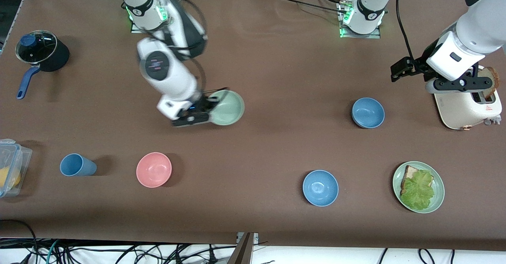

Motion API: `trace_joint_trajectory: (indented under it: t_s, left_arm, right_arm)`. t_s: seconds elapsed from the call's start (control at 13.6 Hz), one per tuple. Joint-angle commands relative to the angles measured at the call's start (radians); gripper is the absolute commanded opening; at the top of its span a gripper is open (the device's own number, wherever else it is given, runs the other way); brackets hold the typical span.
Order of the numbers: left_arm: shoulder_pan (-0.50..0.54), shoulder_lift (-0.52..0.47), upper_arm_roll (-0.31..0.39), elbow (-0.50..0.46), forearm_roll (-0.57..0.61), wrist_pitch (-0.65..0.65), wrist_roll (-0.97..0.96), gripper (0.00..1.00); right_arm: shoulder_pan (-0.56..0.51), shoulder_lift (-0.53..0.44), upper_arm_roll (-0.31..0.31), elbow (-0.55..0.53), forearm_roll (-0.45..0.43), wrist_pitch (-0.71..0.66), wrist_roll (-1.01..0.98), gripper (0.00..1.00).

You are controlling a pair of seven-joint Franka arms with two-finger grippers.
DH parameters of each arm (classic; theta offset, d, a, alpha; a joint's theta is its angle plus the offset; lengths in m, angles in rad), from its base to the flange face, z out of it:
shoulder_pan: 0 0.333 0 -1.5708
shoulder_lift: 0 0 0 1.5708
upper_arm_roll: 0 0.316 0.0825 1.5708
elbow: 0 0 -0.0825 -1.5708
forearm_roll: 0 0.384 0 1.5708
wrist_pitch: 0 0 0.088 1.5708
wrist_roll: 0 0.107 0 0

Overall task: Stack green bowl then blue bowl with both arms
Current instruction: 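Slide the pale green bowl with the right gripper toward the table middle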

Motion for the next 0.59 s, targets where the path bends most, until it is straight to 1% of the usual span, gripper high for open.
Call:
trace_joint_trajectory:
  t_s: [0.0,0.15,0.44,0.51]
  left_arm:
    - [0.005,-0.006,0.001,0.005,-0.025,-0.014,0.002,1.00]
    - [0.005,-0.006,0.001,0.005,-0.025,-0.014,0.002,1.00]
    - [0.005,-0.006,0.001,0.005,-0.025,-0.014,0.002,1.00]
    - [0.005,-0.006,0.001,0.005,-0.025,-0.014,0.002,1.00]
  right_arm:
    - [0.085,0.153,-0.015,0.154,-0.020,0.016,0.127,0.00]
    - [0.131,0.209,-0.018,0.162,-0.022,0.136,0.233,0.00]
    - [0.200,0.281,-0.023,0.164,-0.037,0.265,0.321,0.00]
    - [0.209,0.289,-0.027,0.164,-0.043,0.277,0.336,0.00]
